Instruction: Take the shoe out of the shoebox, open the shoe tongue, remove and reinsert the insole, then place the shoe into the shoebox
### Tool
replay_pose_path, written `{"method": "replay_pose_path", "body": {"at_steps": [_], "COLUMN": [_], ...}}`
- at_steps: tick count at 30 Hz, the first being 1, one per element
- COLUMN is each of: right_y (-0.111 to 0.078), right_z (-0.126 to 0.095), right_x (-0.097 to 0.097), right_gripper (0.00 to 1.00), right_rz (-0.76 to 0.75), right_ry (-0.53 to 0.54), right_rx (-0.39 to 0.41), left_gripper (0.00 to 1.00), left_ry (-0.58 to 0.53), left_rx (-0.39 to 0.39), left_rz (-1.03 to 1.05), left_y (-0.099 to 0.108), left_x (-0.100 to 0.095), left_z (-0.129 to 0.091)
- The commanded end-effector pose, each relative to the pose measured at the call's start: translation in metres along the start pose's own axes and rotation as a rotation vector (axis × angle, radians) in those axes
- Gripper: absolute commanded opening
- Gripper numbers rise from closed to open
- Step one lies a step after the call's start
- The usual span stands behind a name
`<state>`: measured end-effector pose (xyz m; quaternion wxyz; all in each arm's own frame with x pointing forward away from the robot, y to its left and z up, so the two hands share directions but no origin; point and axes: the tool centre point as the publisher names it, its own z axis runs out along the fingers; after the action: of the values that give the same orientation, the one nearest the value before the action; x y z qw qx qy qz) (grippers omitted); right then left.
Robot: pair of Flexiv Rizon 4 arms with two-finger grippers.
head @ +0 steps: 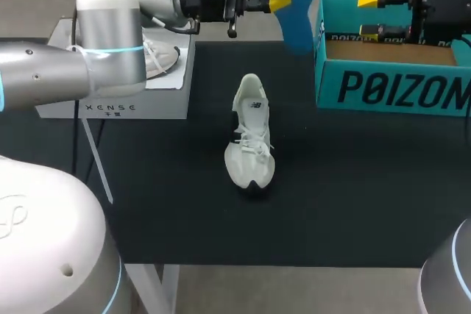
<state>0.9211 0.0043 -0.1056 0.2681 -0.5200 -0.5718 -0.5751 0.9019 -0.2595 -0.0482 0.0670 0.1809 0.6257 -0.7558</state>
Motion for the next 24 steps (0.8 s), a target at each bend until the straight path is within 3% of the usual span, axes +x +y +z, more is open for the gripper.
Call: {"method": "replay_pose_path", "body": {"at_steps": [1,11,12,18,20,24], "right_y": [-0.003,-0.009,-0.009,-0.013,-0.014,-0.016], "right_z": [0.004,0.009,0.009,0.008,0.009,0.01], "right_x": [0.0,0.013,0.013,0.012,0.011,0.01], "right_gripper": [1.0,1.0,1.0,1.0,1.0,1.0], "right_rz": [-0.024,-0.038,-0.034,-0.016,-0.012,-0.008], "right_ry": [-0.02,-0.066,-0.068,-0.085,-0.088,-0.093], "right_rx": [-0.005,0.0,-0.001,-0.002,0.0,0.008], "left_gripper": [0.0,0.0,0.0,0.0,0.0,0.0], "left_ry": [0.11,0.11,0.055,-0.046,-0.089,-0.094], "left_rx": [-0.036,-0.036,-0.039,-0.011,-0.052,-0.041], "left_rz": [-0.408,-0.408,-0.552,-0.784,-0.921,-0.908], "left_y": [-0.002,-0.002,0.003,-0.002,-0.002,-0.005], "left_x": [-0.005,-0.005,-0.006,0.008,0.015,0.017], "left_z": [-0.001,-0.001,-0.003,0.002,0.003,0.004]}}
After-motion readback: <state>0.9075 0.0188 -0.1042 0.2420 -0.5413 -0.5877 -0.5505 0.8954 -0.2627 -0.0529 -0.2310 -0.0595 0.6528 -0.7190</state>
